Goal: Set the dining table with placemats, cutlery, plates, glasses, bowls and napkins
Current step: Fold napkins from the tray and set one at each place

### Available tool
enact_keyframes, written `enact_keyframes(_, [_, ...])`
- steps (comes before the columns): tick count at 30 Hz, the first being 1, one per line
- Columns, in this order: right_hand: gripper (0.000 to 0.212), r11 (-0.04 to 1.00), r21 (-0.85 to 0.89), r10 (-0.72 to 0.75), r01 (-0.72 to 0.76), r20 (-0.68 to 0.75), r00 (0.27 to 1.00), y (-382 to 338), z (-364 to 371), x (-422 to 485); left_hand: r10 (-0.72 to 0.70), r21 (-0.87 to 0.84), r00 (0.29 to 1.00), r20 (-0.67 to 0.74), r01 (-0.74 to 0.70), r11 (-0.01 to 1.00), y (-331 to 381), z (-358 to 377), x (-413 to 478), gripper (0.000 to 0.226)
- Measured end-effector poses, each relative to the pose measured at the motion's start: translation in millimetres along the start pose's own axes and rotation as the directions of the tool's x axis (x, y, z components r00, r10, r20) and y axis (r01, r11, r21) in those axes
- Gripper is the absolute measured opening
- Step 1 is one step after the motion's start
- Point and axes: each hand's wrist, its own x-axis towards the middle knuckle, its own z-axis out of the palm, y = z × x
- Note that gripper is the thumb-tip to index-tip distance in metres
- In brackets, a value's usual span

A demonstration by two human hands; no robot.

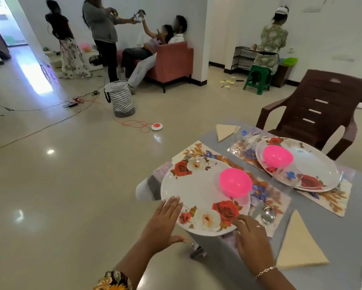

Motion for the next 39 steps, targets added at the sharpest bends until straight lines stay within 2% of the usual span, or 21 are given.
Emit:
enact_keyframes(4, [0.021, 0.999, 0.02, -0.036, 0.036, -0.035, 0.999, 5, 29, 29, 0.15, 0.06, 0.987, 0.063, -0.154, 0.986, -44, 8, 37, 0.104])
enact_keyframes(8, [0.027, 0.996, 0.046, -0.081, 0.081, -0.012, 0.997, 6, 50, 53, 0.222, 0.045, 0.97, 0.1, -0.228, 0.973, -71, 11, 65, 0.104])
enact_keyframes(13, [0.023, 0.996, 0.076, 0.033, -0.036, 0.037, 0.999, 1, 68, 57, 0.378, 0.059, 0.918, 0.117, -0.386, 0.92, -82, 19, 81, 0.101])
enact_keyframes(16, [0.022, 0.996, 0.058, 0.062, -0.068, 0.108, 0.992, -2, 72, 53, 0.452, -0.009, 0.89, 0.056, -0.452, 0.892, -84, 20, 83, 0.089])
enact_keyframes(17, [0.023, 0.995, 0.05, 0.078, -0.085, 0.118, 0.99, -5, 72, 52, 0.43, -0.078, 0.903, 0.003, -0.428, 0.9, -86, 18, 86, 0.082])
enact_keyframes(19, [0.024, 0.992, 0.008, 0.121, -0.123, 0.134, 0.984, -12, 71, 54, 0.258, -0.255, 0.962, -0.095, -0.274, 0.927, -94, 14, 100, 0.065])
enact_keyframes(21, [0.02, 0.984, -0.063, 0.177, -0.169, 0.155, 0.972, -24, 70, 57, 0.136, -0.299, 0.967, -0.216, -0.198, 0.933, -113, 21, 122, 0.042])
enact_keyframes(22, [0.021, 0.977, -0.089, 0.206, -0.193, 0.167, 0.964, -31, 71, 58, 0.117, -0.289, 0.969, -0.217, -0.178, 0.94, -124, 23, 134, 0.039])
enact_keyframes(25, [0.024, 0.958, -0.146, 0.268, -0.245, 0.162, 0.95, -52, 74, 73, 0.179, -0.262, 0.971, -0.158, -0.217, 0.94, -148, 30, 161, 0.053])
enact_keyframes(27, [0.024, 0.952, -0.157, 0.288, -0.261, 0.184, 0.94, -67, 78, 91, 0.203, -0.257, 0.969, -0.143, -0.234, 0.938, -156, 28, 167, 0.042])
enact_keyframes(30, [0.051, 0.946, -0.188, 0.304, -0.263, 0.242, 0.921, -88, 90, 123, 0.233, -0.327, 0.97, -0.074, -0.244, 0.913, -163, 34, 176, 0.044])
enact_keyframes(32, [0.06, 0.943, -0.205, 0.311, -0.262, 0.272, 0.91, -96, 99, 147, 0.245, -0.349, 0.968, -0.048, -0.246, 0.904, -165, 39, 183, 0.05])
enact_keyframes(35, [0.058, 0.952, -0.176, 0.295, -0.248, 0.327, 0.898, -103, 110, 183, 0.238, -0.4, 0.971, -0.002, -0.219, 0.89, -164, 32, 187, 0.056])
enact_keyframes(39, [0.053, 0.96, -0.189, 0.272, -0.208, 0.438, 0.857, -105, 119, 229, 0.236, -0.433, 0.971, -0.037, -0.229, 0.872, -168, 29, 190, 0.075])
